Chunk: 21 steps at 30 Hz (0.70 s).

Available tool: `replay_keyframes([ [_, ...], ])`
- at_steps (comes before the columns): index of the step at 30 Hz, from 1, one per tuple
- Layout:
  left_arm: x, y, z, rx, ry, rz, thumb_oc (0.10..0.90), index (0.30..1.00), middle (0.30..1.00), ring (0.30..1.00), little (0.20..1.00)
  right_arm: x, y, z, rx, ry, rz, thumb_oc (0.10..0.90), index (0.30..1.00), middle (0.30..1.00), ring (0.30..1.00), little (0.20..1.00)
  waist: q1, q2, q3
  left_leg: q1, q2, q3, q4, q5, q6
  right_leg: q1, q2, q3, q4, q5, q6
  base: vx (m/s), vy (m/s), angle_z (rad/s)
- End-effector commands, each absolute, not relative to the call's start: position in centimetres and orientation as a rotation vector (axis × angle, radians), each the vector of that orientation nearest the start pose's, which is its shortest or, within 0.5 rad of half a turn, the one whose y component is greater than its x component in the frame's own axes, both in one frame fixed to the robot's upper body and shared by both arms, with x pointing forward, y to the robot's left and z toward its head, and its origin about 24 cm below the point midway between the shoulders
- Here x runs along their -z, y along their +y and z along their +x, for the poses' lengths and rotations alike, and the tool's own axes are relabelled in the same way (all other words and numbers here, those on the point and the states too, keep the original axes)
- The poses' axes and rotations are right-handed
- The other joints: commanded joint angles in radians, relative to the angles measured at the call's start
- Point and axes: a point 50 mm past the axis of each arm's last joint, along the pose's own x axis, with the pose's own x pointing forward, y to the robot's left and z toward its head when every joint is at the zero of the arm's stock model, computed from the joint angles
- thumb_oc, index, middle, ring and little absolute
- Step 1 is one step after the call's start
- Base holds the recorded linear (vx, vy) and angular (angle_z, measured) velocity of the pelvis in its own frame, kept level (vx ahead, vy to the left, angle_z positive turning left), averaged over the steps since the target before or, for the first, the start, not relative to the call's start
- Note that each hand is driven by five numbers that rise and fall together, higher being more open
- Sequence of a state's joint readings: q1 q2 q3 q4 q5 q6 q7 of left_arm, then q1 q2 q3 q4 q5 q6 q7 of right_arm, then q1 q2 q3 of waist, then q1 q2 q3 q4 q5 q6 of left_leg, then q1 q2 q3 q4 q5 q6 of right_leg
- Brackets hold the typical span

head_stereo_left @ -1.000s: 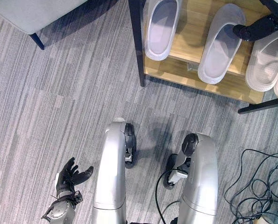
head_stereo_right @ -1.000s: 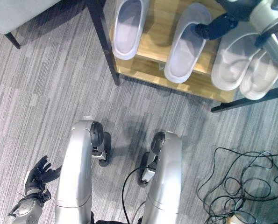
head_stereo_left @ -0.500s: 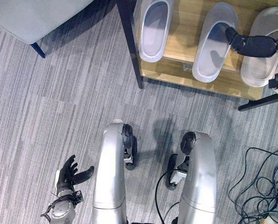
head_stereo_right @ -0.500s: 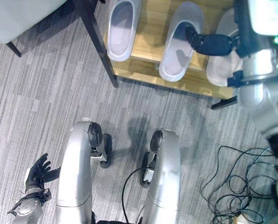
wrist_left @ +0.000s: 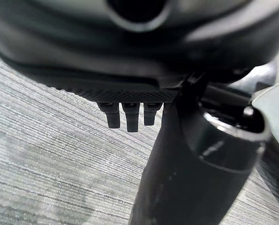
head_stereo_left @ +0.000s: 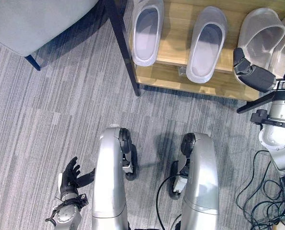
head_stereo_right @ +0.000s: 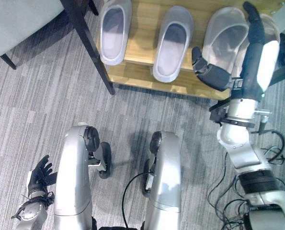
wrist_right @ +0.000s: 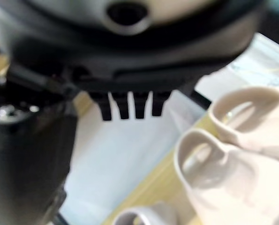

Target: Arrange the slippers neatly on the shoe rack.

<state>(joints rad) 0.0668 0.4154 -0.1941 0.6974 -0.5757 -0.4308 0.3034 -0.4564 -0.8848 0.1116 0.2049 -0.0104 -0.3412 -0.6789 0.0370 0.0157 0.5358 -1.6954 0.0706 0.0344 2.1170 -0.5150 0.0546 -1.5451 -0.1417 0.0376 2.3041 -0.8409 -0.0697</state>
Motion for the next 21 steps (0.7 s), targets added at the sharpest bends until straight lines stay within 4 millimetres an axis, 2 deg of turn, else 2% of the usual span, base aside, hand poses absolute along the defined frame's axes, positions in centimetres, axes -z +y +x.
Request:
replay_keyframes([
  [1,6.3,28.3,17.2,-0.582,0.308,0.039,0.800,0.900,0.900,0.900,0.900,-29.6,-25.3,26.9,0.471,-1.181,-0.570,0.800,0.900,0.900,0.900,0.900,0.049,0.004,-0.016,0.125,-0.025,-0.146,0.126,-0.272,-0.008,-0.025,0.024,0.081,-0.056,0.069,-0.059,0.00,0.000,0.00],
  [7,6.3,27.8,17.6,-0.569,0.300,0.032,0.800,0.900,0.900,0.900,0.900,-29.2,-24.8,27.7,0.438,-1.145,-0.551,0.800,0.900,0.900,0.900,0.900,0.061,0.003,-0.016,0.125,-0.028,-0.153,0.138,-0.274,-0.006,-0.025,0.025,0.079,-0.052,0.076,-0.055,0.00,0.000,0.00],
  [15,6.5,28.0,17.6,-0.578,0.316,0.044,0.800,0.900,0.900,0.900,0.900,-28.7,-24.1,30.0,0.379,-1.048,-0.443,0.800,0.900,0.900,0.900,0.900,0.070,-0.002,-0.016,0.125,-0.023,-0.155,0.139,-0.275,-0.006,-0.025,0.028,0.078,-0.054,0.083,-0.055,0.00,0.006,-0.02],
  [21,6.7,27.9,17.6,-0.582,0.331,0.042,0.800,0.900,0.900,0.900,0.900,-27.1,-23.2,31.4,0.311,-0.950,-0.380,0.800,0.900,0.900,0.900,0.900,0.074,0.000,-0.016,0.125,-0.023,-0.156,0.143,-0.280,-0.005,-0.025,0.029,0.079,-0.053,0.088,-0.052,0.00,0.000,0.00],
])
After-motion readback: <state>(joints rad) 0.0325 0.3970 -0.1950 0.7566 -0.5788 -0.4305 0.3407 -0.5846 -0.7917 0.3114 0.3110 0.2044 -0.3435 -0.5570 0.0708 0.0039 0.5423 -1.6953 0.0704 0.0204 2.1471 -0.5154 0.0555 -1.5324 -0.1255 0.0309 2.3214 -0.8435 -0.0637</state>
